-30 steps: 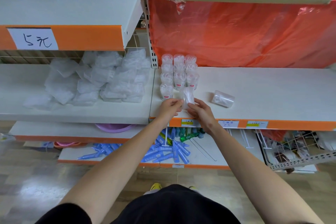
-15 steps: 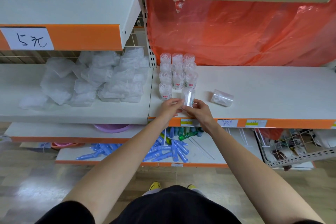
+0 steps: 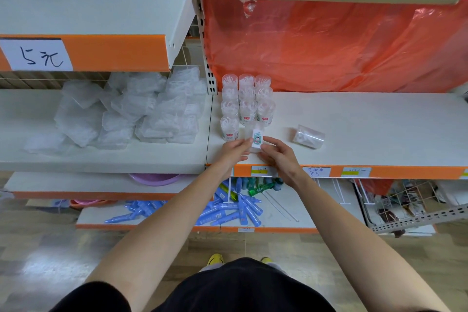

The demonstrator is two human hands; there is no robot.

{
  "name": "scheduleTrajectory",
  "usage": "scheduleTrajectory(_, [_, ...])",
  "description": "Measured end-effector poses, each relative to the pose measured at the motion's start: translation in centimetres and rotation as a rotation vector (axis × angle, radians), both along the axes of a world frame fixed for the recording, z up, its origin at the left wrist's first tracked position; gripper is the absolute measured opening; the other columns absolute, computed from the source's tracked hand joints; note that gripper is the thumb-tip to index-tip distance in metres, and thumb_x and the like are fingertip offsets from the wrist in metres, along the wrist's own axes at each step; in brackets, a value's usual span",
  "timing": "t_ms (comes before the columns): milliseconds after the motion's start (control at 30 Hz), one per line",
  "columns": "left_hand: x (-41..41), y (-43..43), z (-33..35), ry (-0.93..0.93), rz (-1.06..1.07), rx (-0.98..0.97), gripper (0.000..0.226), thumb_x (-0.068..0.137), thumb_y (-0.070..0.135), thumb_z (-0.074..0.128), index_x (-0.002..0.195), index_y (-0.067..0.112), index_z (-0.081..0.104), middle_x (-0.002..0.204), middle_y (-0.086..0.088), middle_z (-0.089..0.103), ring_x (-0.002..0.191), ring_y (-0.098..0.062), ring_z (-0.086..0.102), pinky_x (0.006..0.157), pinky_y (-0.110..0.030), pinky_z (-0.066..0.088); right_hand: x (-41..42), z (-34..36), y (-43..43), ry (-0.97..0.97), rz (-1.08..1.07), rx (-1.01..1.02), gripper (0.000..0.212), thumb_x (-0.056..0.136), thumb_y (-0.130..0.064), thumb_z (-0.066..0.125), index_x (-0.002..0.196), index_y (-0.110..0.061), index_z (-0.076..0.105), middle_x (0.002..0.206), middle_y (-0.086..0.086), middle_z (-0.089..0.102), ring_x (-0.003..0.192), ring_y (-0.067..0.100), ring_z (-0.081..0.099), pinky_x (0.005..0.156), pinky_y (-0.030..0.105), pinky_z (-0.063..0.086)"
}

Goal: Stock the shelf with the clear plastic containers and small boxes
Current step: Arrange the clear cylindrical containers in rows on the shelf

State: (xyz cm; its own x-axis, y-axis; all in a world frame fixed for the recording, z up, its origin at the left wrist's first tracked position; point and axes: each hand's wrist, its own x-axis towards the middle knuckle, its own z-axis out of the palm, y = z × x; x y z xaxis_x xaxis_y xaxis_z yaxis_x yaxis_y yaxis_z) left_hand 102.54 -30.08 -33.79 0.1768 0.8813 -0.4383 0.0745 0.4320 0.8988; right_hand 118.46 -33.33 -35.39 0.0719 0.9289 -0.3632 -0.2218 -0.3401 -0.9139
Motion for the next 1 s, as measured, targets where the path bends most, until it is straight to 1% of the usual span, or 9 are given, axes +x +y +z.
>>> scheduleTrajectory(200, [-0.2, 0.0, 0.0, -0.077, 0.008, -0.019, 0.034, 0.099, 0.02, 0.056, 0.13, 0.007, 0.054, 0.118, -0.009, 0.065, 0.107, -0.022, 0.063, 0.099, -0.038, 0.048, -0.3, 0.4, 0.1, -0.041, 0.012, 0.003, 0.023, 0.088, -0.013, 0.073, 0.109, -0.02, 0.067, 0.104, 0.005, 0.073, 0.101, 0.022, 0.069, 0.099, 0.037, 0.052])
scheduleTrajectory(367, [0.0, 0.0, 0.2, -0.009, -0.045, 0.037, 0.031, 0.102, 0.024, 0.049, 0.13, 0.011, 0.054, 0.12, -0.005, 0.064, 0.106, -0.017, 0.063, 0.095, -0.033, 0.048, -0.3, 0.2, 0.1, -0.045, 0.039, 0.013, 0.028, 0.09, -0.017, 0.071, 0.117, -0.012, 0.069, 0.109, 0.007, 0.074, 0.108, 0.023, 0.068, 0.1, 0.036, 0.052])
scheduleTrajectory(433, [0.1, -0.1, 0.3, 0.03, -0.088, 0.081, 0.027, 0.102, 0.024, 0.047, 0.126, 0.015, 0.056, 0.114, 0.002, 0.064, 0.1, -0.011, 0.063, 0.088, -0.025, 0.048, -0.3, 0.1, 0.1, -0.043, 0.023, 0.005, 0.029, 0.089, -0.017, 0.072, 0.117, -0.01, 0.069, 0.107, 0.007, 0.075, 0.106, 0.023, 0.069, 0.1, 0.036, 0.052])
scheduleTrajectory(500, [0.0, -0.1, 0.2, 0.116, -0.157, 0.158, 0.024, 0.102, 0.024, 0.049, 0.122, 0.018, 0.059, 0.112, 0.006, 0.066, 0.1, -0.008, 0.063, 0.086, -0.018, 0.048, -0.3, 0.2, 0.2, -0.062, 0.021, 0.004, 0.031, 0.089, -0.017, 0.072, 0.118, -0.01, 0.068, 0.106, 0.006, 0.075, 0.104, 0.021, 0.07, 0.098, 0.034, 0.053])
scheduleTrajectory(600, [-1.1, -0.5, -0.5, 0.362, -0.236, 0.289, 0.045, 0.098, 0.037, 0.054, 0.136, 0.014, 0.055, 0.127, 0.002, 0.063, 0.116, -0.012, 0.058, 0.098, -0.025, 0.044, -0.2, 0.2, 0.4, -0.086, 0.032, 0.012, 0.035, 0.088, -0.017, 0.072, 0.122, -0.009, 0.068, 0.108, 0.004, 0.074, 0.105, 0.019, 0.069, 0.097, 0.032, 0.053])
scheduleTrajectory(667, [-2.8, -0.9, -1.3, 0.563, -0.286, 0.447, 0.047, 0.096, 0.041, 0.056, 0.135, 0.016, 0.057, 0.131, 0.002, 0.061, 0.121, -0.012, 0.054, 0.102, -0.027, 0.041, 0.1, 0.0, 0.7, -0.107, 0.032, 0.008, 0.037, 0.087, -0.018, 0.073, 0.123, -0.008, 0.067, 0.109, 0.005, 0.074, 0.105, 0.021, 0.069, 0.096, 0.032, 0.053])
scheduleTrajectory(767, [-5.5, -1.4, -2.1, 0.839, -0.42, 0.682, 0.042, 0.093, 0.046, 0.059, 0.128, 0.022, 0.063, 0.135, 0.005, 0.058, 0.127, -0.013, 0.047, 0.106, -0.024, 0.026, 0.4, -0.4, 1.5, -0.203, -0.013, -0.01, 0.046, 0.081, -0.023, 0.08, 0.123, -0.01, 0.066, 0.11, 0.007, 0.073, 0.105, 0.022, 0.068, 0.094, 0.032, 0.055])
scheduleTrajectory(867, [-6.9, -1.4, -2.5, 0.926, -0.496, 0.719, 0.044, 0.092, 0.05, 0.057, 0.131, 0.028, 0.061, 0.144, 0.01, 0.05, 0.138, -0.013, 0.035, 0.109, -0.025, 0.014, 0.4, -0.5, 2.3, -0.327, -0.049, 0.005, 0.044, 0.079, -0.024, 0.082, 0.118, -0.011, 0.067, 0.109, 0.004, 0.072, 0.101, 0.017, 0.068, 0.092, 0.031, 0.055])
scheduleTrajectory(1000, [-7.0, -1.3, -2.7, 0.902, -0.488, 0.682, 0.046, 0.092, 0.051, 0.058, 0.133, 0.03, 0.059, 0.146, 0.011, 0.047, 0.142, -0.012, 0.03, 0.11, -0.025, 0.016, -0.4, -0.3, 3.3, -0.501, -0.061, 0.067, 0.047, 0.078, -0.026, 0.083, 0.12, -0.014, 0.066, 0.11, 0.002, 0.071, 0.091, 0.01, 0.064, 0.08, 0.02, 0.051])
